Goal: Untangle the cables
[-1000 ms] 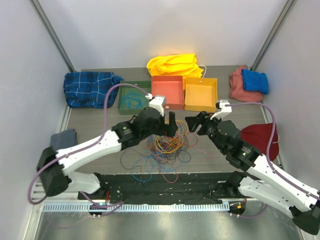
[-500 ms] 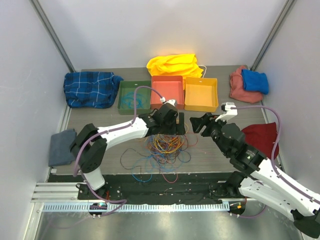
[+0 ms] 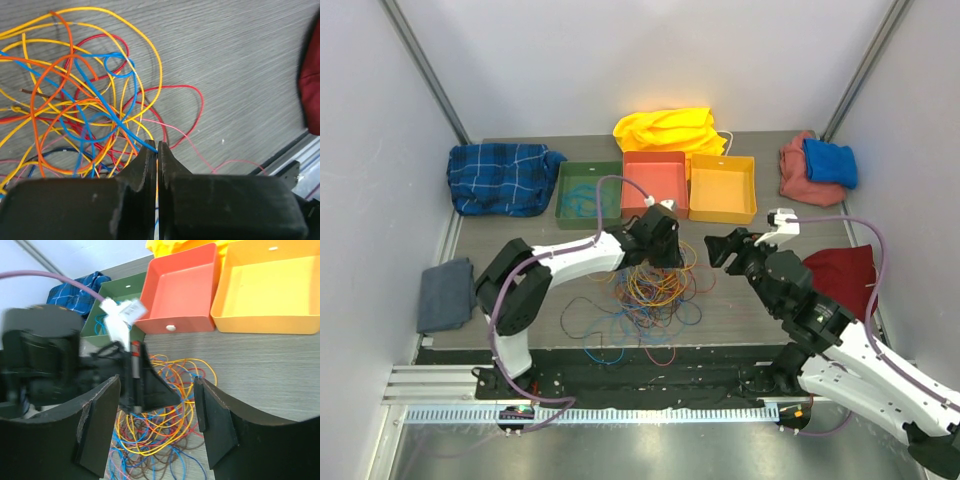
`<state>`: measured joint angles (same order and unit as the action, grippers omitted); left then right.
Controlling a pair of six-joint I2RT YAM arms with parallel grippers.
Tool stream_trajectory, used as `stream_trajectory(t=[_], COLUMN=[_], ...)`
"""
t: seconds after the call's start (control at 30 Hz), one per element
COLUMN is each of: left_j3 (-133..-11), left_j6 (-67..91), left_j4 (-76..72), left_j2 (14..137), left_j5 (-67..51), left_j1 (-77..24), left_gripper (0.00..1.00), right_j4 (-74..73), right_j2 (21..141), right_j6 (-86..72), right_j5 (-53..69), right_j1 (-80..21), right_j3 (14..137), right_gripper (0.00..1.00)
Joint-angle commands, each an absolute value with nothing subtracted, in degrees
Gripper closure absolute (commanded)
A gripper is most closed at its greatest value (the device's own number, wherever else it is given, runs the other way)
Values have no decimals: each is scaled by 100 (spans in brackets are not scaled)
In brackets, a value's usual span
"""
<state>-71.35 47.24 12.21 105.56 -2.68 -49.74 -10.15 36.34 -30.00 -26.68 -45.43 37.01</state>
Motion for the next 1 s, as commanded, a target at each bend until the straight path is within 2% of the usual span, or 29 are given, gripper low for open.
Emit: stream_trajectory(t=[0.0,0.1,0.13,0.23,0.27,0.33,0.4,0.43,0.7,0.97], left_j3=[-7207,-7251,-7303,-7759,-7874,-8233,-8498,-8760,-9456,-9510], left_j6=[4448,4140,4035,3683,3509,3341,3059,2972,2584,2566], left_j4=[940,1054,1107,1335,1484,1634,1958,2090,2487,2487], left_j2=[9705,8853,8468,7781,7657,7385,7269,7225,6926,6900], left_j5=[-80,139,175,132,71,26,-368,-447,-483,-817], left_j1=[-4948,-4948,-4948,-4948,-4948,-4948,-4948,-4948,-4957,-4957], left_gripper=[100,100,100,100,100,100,100,100,100,100], right_j4=[-696,-484,-449,-431,-318,-115,385,517,1440,2135], right_j2=[3244,2936,2883,2970,2997,2997,2980,2997,3523,3946], right_j6=[-3093,-3313,-3296,-3234,-3208,-3182,-3173,-3173,-3374,-3296], right_j5=[-3181,-3068,-2806,-2348,-2260,-1935,-1654,-1435,-730,-484], right_j1=[-4535,-4544,-4535,-4544,-4535,-4544,-4544,-4544,-4544,-4535], right_j3=[3420,3147,3138,3243,3278,3296,3313,3366,3560,3831], right_gripper=[38,43,43,30,22,16,2,0,1,5])
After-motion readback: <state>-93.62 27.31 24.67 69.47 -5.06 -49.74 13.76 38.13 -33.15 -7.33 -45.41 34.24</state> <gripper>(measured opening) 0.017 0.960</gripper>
